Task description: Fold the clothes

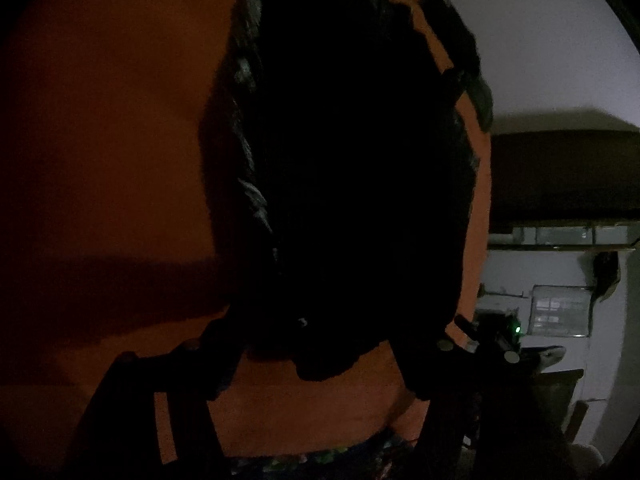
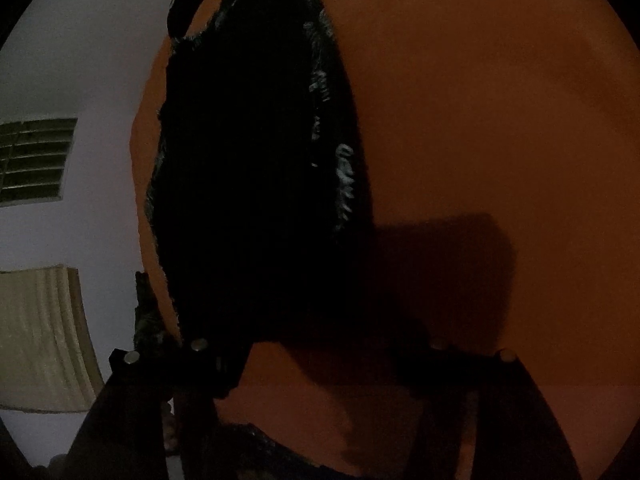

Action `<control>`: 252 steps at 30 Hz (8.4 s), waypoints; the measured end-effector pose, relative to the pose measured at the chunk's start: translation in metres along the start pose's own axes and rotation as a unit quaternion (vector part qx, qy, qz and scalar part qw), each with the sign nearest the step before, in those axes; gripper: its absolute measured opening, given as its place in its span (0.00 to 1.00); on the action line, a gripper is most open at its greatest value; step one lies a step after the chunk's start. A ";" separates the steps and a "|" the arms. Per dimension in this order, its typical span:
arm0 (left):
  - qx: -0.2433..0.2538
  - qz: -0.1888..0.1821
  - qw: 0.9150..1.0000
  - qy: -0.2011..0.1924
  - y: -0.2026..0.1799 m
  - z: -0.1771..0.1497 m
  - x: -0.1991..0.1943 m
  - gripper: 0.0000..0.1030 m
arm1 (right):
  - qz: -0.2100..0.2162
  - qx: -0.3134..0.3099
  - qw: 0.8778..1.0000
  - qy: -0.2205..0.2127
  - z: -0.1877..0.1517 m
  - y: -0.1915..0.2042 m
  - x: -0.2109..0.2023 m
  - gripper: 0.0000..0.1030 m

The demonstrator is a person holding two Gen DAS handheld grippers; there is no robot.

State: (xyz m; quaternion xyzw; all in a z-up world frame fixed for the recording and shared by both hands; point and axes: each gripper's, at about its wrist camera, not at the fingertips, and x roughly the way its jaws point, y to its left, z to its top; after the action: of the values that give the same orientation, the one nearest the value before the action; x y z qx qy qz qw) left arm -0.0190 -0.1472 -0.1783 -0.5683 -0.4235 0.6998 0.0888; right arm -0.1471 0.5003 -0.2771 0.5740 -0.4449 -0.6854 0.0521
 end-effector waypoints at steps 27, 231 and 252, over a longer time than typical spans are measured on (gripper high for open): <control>0.149 0.155 0.970 -0.114 -0.051 0.153 -0.106 0.34 | -0.167 -0.285 0.944 0.005 0.105 0.130 -0.049 0.44; 0.090 0.170 0.974 -0.123 -0.049 0.158 -0.043 0.39 | -0.159 -0.447 0.879 0.056 0.344 0.234 0.137 0.25; 0.079 0.168 0.975 -0.119 -0.036 0.152 -0.066 0.39 | -0.160 -0.438 0.880 -0.086 0.369 0.281 0.133 0.06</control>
State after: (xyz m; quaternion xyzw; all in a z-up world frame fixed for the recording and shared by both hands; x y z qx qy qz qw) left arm -0.1419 -0.2399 -0.1066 -0.5348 -0.2734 0.7987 -0.0367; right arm -0.6233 0.4573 -0.2078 0.4946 -0.0042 -0.8563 0.1489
